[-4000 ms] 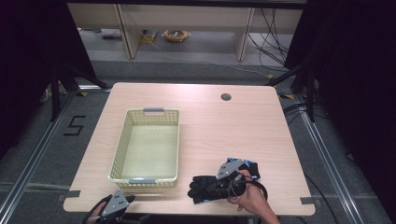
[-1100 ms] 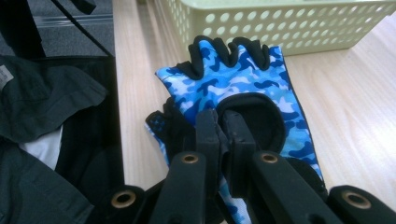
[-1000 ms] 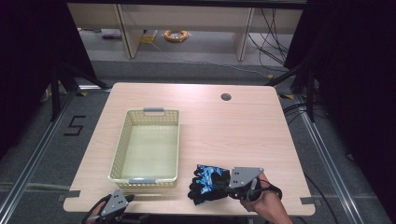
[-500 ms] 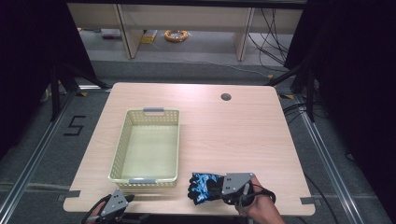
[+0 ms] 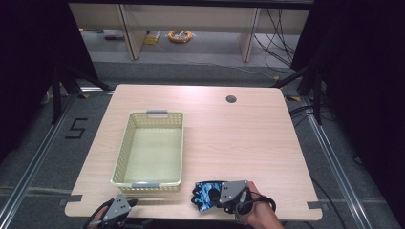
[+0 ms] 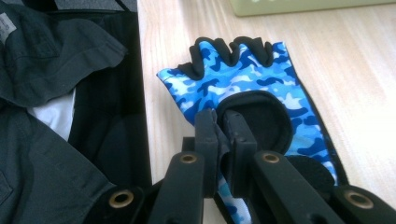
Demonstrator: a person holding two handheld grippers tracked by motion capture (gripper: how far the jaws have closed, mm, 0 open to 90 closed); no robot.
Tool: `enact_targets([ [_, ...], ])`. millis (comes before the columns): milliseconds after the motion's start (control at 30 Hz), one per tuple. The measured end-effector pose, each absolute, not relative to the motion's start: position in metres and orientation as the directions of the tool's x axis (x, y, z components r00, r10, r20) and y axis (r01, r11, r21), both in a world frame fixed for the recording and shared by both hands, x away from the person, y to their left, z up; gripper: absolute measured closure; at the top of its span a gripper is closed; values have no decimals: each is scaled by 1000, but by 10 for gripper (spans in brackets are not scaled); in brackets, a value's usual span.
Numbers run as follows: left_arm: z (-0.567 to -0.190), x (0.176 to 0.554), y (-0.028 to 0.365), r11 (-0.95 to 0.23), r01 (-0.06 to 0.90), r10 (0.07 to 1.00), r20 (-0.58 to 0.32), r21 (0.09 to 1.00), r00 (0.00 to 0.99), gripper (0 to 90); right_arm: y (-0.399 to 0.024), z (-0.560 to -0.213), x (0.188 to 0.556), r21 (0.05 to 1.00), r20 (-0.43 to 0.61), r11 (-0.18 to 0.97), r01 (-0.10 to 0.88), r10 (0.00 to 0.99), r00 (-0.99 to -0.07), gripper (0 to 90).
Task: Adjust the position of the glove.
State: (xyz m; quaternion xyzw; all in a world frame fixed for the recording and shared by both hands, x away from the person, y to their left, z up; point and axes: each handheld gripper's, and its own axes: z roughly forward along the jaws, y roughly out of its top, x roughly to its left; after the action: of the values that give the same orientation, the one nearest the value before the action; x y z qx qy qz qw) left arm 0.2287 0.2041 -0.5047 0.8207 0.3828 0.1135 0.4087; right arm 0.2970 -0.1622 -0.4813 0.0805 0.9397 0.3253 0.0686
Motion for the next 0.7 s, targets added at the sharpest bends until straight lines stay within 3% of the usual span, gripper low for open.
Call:
enact_targets([
  [267,-504,230,206,-405,516,708,-98,754,699,169,-162,-490,299,607,-45,785,123,189,-981,835],
  [333,-503,230,206,-415,522,701,-103,745,706,169,-162,-491,299,608,-43,783,132,198,-979,804],
  [367,-504,230,206,-414,518,700,-103,748,707,169,-162,-490,297,616,-33,768,172,243,-969,746],
  [433,-504,230,206,-416,518,700,-100,747,707,169,-163,-489,299,622,-39,768,154,226,-973,718],
  [633,-504,230,206,-414,519,701,-102,747,706,170,-181,-474,299,701,13,656,279,380,-925,558],
  [700,-504,229,204,-409,530,706,-111,743,699,174,-191,-471,299,716,48,584,382,504,-862,526],
])
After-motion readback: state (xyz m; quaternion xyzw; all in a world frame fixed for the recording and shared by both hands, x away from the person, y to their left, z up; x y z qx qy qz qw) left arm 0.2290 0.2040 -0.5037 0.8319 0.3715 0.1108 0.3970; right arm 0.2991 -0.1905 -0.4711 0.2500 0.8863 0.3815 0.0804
